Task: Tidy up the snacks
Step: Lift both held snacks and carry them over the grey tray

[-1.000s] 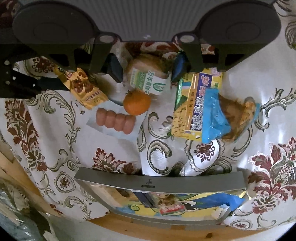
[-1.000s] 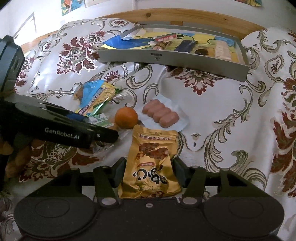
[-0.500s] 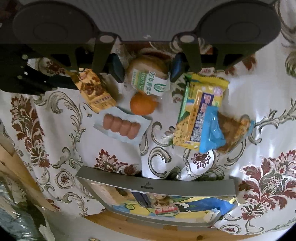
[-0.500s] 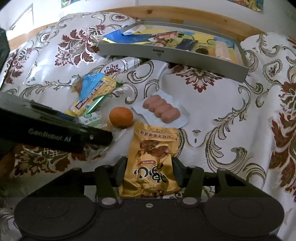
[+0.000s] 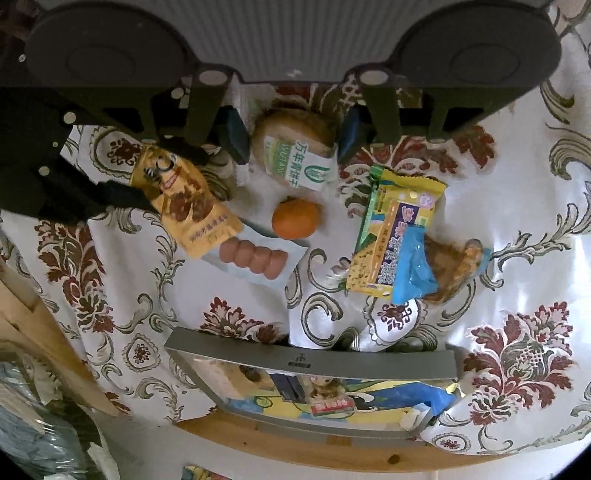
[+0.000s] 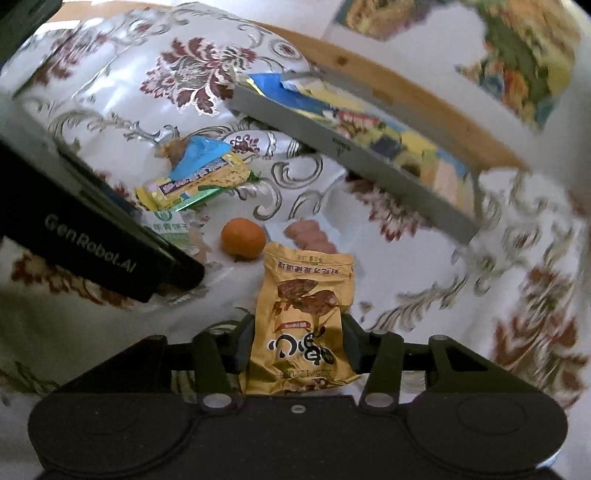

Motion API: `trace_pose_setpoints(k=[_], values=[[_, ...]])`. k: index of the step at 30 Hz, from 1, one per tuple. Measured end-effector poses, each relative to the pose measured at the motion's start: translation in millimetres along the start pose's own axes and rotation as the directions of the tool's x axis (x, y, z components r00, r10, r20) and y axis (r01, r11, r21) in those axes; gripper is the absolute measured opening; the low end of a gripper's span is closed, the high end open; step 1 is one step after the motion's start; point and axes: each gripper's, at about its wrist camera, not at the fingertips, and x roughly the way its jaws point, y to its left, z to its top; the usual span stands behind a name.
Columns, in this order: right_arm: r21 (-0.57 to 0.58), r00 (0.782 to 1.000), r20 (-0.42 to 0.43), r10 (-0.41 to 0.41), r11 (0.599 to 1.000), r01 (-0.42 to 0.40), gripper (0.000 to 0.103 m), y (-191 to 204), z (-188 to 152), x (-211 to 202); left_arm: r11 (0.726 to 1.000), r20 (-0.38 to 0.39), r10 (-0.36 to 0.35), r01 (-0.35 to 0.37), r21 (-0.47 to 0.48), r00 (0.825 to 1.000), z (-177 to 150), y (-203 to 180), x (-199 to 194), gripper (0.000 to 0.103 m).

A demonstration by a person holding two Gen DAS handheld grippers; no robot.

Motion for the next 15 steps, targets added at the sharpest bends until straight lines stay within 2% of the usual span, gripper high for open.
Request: trace_pose_setpoints(k=[4,15], values=[[-0.040,0.999,0.026,-0.021,0.999,0.022,0.050,3,1,-4,1.000,0.005,0.008,-0.008,0.007,1.000,-3,-3,-4,0.055],[-0.034,0.996,0.074,-0.054,0.998,0.057,0.050,1,5,-13,1.000,0.054,0.016,-0.016,0.001,0.998,10,-8,-20,0.055]])
